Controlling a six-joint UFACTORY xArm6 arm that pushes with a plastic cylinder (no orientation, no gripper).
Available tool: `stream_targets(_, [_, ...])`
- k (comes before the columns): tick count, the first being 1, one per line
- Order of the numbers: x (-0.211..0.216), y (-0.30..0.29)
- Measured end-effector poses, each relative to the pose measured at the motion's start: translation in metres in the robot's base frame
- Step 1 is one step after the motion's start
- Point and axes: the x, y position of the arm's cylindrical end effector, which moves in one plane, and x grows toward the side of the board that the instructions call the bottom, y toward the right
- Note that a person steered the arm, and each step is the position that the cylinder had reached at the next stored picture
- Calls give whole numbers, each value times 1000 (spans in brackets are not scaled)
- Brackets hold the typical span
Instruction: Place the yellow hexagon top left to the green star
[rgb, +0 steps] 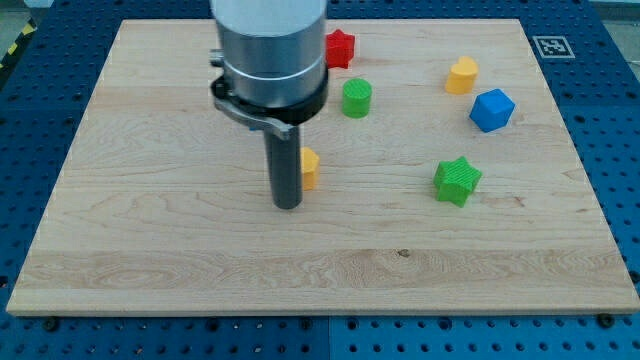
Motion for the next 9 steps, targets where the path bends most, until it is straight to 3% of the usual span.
stream_targets(3, [-25, 5])
stream_targets(6, [-31, 53])
stream_targets(9, [23, 232])
